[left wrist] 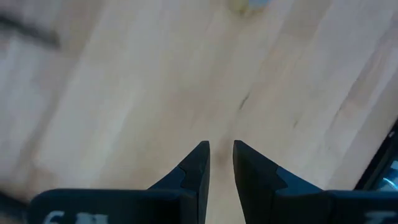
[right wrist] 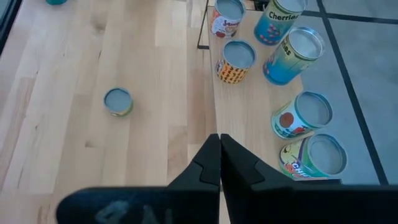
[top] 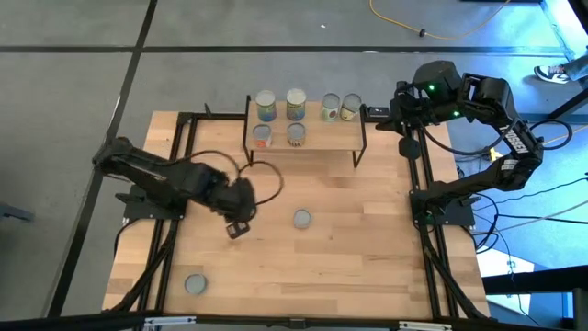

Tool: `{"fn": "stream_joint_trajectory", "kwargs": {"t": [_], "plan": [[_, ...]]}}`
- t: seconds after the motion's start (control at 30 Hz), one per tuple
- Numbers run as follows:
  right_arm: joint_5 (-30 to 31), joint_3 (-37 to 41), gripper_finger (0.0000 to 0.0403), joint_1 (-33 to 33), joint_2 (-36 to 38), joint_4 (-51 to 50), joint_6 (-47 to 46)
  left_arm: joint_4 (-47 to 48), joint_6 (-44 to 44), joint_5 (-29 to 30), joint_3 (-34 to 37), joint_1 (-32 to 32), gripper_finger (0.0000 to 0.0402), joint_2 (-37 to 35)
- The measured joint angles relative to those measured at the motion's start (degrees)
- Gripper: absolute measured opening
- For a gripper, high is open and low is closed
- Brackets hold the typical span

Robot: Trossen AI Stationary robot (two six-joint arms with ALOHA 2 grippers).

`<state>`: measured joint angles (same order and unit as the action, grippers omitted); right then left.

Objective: Pick and place cans onto a shelf
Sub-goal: Put the canned tuna on the shelf

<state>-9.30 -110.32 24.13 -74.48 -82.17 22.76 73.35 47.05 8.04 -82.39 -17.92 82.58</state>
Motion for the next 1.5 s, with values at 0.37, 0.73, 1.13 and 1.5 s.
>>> {"fn": "stream_joint_trajectory", "kwargs": {"t": [0.37, 0.73, 1.13, 1.5], "plan": [[-6.19, 0.0, 0.0005, 0.02, 0.0, 0.73, -0.17, -3.7, 31.47, -10.81, 16.74, -14.02, 0.0064, -8.58], [-6.25, 0.0, 0.0005, 0.02, 0.0, 1.22, -0.06, -18.05, 36.99, -14.06, 25.61, -26.79, 0.0064, -6.31], [-18.5, 0.0, 0.0005, 0.02, 0.0, -3.13, 4.38, -18.92, 36.37, -18.14, 30.71, -35.51, 0.0064, -4.78], [-21.97, 0.0, 0.0005, 0.01, 0.0, -3.45, 6.26, -32.72, 35.21, -13.1, 35.34, -39.3, 0.0064, -4.78]]}}
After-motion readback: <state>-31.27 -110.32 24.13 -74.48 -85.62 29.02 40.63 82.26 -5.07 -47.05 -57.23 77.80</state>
